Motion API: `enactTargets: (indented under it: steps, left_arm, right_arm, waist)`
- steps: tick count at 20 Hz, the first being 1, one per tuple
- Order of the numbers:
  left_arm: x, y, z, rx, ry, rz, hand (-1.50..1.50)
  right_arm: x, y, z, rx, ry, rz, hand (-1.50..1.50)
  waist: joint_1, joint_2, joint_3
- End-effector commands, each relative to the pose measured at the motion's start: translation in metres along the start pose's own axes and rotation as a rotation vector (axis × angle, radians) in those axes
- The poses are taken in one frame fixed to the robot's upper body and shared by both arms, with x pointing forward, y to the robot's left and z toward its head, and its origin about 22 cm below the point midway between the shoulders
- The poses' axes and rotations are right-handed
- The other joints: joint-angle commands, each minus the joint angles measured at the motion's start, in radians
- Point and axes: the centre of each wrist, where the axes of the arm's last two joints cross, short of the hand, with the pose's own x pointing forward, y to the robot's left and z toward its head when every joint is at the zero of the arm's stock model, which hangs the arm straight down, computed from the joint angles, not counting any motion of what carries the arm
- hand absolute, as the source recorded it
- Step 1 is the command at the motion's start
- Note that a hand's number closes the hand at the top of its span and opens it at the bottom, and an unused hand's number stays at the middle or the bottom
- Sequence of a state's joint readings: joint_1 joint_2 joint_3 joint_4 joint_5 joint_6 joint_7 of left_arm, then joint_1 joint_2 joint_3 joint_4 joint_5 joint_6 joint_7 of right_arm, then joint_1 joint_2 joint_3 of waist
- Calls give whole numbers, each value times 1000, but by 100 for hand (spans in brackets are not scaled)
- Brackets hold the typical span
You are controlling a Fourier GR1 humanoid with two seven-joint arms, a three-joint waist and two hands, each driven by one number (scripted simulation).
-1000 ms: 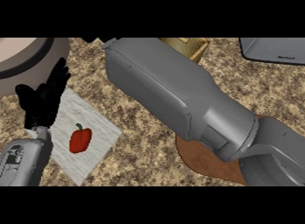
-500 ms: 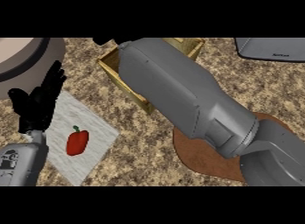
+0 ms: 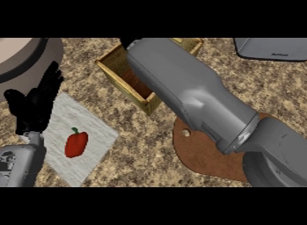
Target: Pick the squash from the cutting board and place it in the basket
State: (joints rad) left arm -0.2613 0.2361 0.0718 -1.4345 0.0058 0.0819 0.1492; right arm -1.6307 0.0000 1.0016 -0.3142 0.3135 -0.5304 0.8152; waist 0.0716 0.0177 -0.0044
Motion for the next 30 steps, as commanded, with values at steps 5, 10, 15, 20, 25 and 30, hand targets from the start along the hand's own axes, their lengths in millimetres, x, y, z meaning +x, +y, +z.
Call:
enactTargets:
  steps: [5,10,15,20,25,30]
  left_arm:
    - [-6,-9,1,0,21,7,0]
    - [6,-22,0,-17,3,8,0]
    - [-3,-10,3,-14,-11,-5,0]
    - [13,-19,-1,-25,-8,16,0]
    - [20,-16,-5,-11,-21,4,0]
    - [4,-11,1,-23,2,9,0]
  right_arm:
    - [-5,-10,-15,9,-24,108,150]
    - [-1,-17,-18,126,37,176,150]
    - [-22,-5,-25,270,79,204,150]
    - [-28,6,-21,254,79,185,150]
    - [-39,20,-16,249,78,207,150]
    - [-49,25,-18,264,93,259,150]
  waist:
    - [-5,2,2]
    - [-1,0,2]
    - [17,14,1]
    - [10,7,2]
    - [16,10,2]
    - [13,9,2]
